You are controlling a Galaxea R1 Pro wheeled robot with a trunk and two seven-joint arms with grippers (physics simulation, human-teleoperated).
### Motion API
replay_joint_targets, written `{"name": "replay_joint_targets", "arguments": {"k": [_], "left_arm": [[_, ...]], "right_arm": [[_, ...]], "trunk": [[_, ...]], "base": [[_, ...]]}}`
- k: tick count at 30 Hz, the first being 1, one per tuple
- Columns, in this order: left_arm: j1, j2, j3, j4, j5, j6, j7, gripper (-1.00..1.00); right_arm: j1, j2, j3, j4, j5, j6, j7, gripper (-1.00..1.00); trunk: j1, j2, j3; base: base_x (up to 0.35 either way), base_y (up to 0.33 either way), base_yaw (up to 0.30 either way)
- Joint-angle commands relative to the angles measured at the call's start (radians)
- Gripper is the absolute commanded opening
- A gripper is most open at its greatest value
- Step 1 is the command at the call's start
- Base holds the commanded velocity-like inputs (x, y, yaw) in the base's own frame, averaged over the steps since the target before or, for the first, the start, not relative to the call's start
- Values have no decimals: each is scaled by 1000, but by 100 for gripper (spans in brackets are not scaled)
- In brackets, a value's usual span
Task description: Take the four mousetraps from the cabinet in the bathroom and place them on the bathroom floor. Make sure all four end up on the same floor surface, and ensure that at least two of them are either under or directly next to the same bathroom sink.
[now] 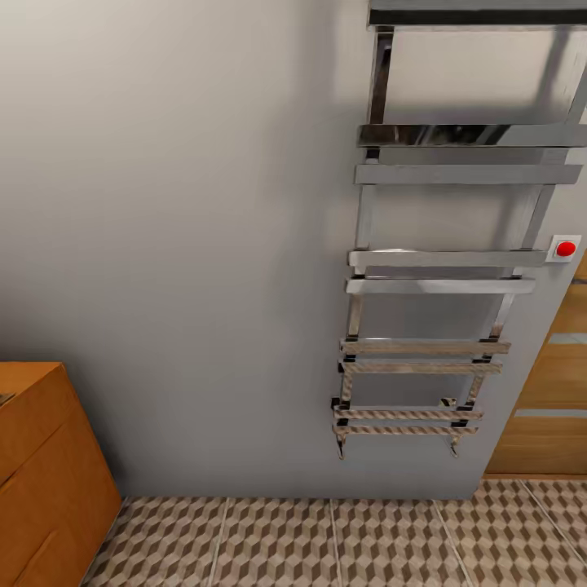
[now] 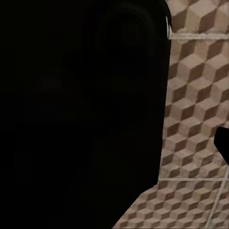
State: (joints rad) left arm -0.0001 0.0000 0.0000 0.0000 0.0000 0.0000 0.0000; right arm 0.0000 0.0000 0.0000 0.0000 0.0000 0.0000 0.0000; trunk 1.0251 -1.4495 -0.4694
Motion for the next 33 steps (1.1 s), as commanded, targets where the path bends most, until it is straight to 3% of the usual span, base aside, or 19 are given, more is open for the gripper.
{"name": "replay_joint_targets", "arguments": {"k": [1, 7, 17, 26, 33], "left_arm": [[6, -3, -3, 6, 5, 6, -6, 100], [40, -3, -2, 9, 5, 10, -6, 100], [45, -11, -2, 6, 5, 8, -5, 100], [46, -11, -2, -41, 4, 6, -5, 100], [44, -5, -1, -81, 1, -31, 1, 100]], "right_arm": [[-6, -2, 5, -6, -1, 6, -2, 100], [-19, -2, 5, -12, -1, 12, -2, 100], [-51, -1, 6, -58, -2, -17, -2, 100], [-61, -2, 3, -109, -3, -43, -2, 100], [-70, -2, 2, -148, -2, -83, -2, 100]], "trunk": [[0, -1, -1], [0, -1, -1], [0, -1, -1], [0, -1, -1], [0, -1, -1]], "base": [[0, 0, 0], [0, 0, 0], [0, 0, 0], [0, 0, 0], [0, 0, 0]]}}
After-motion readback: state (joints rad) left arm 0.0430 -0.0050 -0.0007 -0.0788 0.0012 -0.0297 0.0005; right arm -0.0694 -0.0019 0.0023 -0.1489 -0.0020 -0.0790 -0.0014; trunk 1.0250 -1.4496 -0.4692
